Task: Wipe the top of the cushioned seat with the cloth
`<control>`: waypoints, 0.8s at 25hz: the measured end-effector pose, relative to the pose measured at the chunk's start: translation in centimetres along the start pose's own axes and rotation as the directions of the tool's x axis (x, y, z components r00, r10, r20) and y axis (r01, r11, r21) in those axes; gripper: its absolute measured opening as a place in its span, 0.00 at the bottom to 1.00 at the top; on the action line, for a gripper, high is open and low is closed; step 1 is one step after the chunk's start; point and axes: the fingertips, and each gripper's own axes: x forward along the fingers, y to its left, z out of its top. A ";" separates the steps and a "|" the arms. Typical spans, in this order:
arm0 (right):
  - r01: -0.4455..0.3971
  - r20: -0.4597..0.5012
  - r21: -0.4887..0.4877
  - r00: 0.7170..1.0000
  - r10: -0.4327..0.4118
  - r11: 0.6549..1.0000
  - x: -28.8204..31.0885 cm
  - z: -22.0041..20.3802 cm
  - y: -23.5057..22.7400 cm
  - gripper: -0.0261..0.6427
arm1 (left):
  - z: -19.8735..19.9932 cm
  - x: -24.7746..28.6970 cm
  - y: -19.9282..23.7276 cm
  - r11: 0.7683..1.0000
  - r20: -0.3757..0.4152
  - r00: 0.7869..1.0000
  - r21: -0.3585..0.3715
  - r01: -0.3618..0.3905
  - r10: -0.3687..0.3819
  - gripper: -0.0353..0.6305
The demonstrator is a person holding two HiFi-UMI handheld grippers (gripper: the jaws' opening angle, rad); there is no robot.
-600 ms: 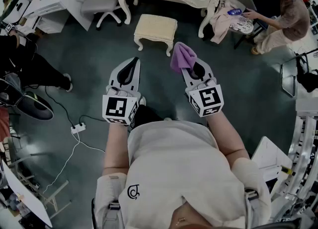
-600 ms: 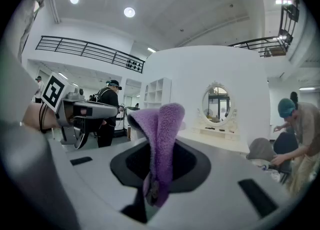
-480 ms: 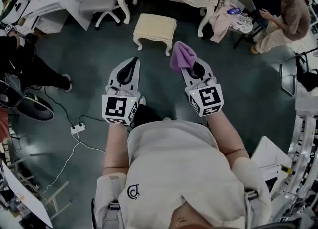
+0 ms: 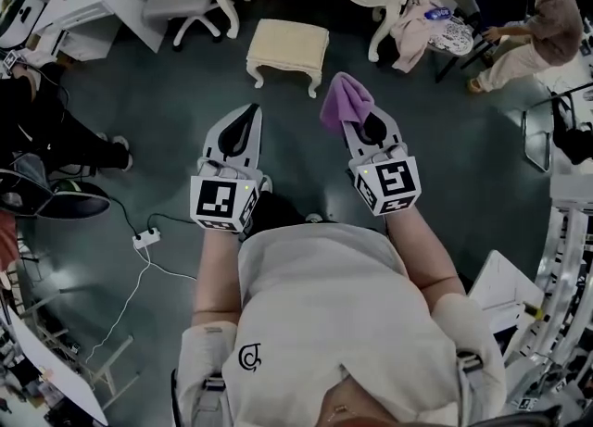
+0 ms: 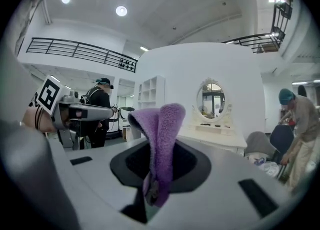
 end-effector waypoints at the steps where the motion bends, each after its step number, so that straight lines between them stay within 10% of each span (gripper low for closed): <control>1: 0.005 -0.006 0.001 1.000 -0.005 1.000 0.5 -0.2 0.0 0.14 | -0.2 0.2 0.5 1.000 -0.003 1.000 -0.005 0.003 -0.003 0.07; 20: 0.108 -0.133 0.064 0.986 -0.099 0.992 22.2 -1.4 4.0 0.15 | -2.9 9.5 22.2 0.986 -0.066 0.984 -0.038 0.164 -0.167 0.07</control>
